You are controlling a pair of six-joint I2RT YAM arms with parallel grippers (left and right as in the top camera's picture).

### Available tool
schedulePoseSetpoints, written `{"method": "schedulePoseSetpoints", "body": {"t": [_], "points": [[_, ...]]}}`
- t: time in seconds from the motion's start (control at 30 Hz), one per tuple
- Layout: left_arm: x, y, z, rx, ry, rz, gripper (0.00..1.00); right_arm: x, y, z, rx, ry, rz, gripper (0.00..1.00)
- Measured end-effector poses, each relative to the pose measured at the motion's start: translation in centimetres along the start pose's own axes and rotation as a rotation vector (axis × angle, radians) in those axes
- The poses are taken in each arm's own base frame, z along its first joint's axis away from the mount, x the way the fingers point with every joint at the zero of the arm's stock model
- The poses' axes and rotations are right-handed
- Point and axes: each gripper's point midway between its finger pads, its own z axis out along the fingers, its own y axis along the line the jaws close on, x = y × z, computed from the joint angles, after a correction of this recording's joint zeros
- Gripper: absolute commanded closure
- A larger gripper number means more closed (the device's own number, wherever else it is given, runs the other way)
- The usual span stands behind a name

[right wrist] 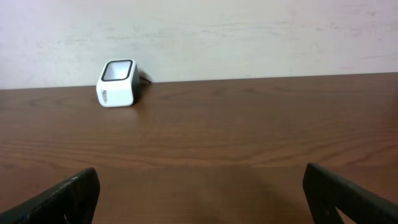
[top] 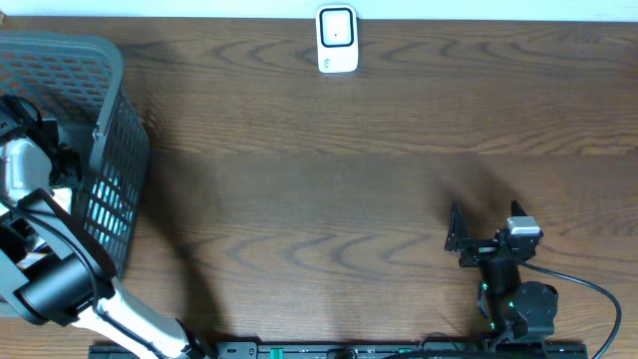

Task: Scan the item barcode
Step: 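Reach the left gripper into the basket and grasp the white snack bag, then lift the white bag out and carry it toward the white scanner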

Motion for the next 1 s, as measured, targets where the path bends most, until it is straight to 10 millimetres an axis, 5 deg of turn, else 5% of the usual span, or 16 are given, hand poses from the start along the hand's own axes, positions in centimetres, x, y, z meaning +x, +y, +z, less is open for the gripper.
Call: {"method": "schedulePoseSetpoints", "body": {"t": [0.07,0.23,0.3,0.6,0.77,1.0], "points": [[0.2,-0.2,0.5,0.004,0.011,0.003,0.36,0.0,0.0,0.0,0.000,0.000,0.000,0.01],[0.3,0.1,0.7,-0.012,0.019,-0.012,0.81,0.0,0.0,0.0,0.000,0.000,0.000,0.01],[0.2,0.5,0.5,-0.024,0.016,-0.034,0.92,0.0,0.0,0.0,0.000,0.000,0.000,0.01],[-0.3,0.8,-1.8,-0.006,-0.029,-0.234,0.93,0.0,0.0,0.0,0.000,0.000,0.000,0.01],[-2.2,1.9,-7.7,0.026,-0.186,-0.322,0.93,0.0,0.0,0.0,0.000,0.000,0.000,0.01],[-5.1,4.2,-20.4,0.053,-0.543,-0.391,0.92,0.0,0.0,0.0,0.000,0.000,0.000,0.01]]}}
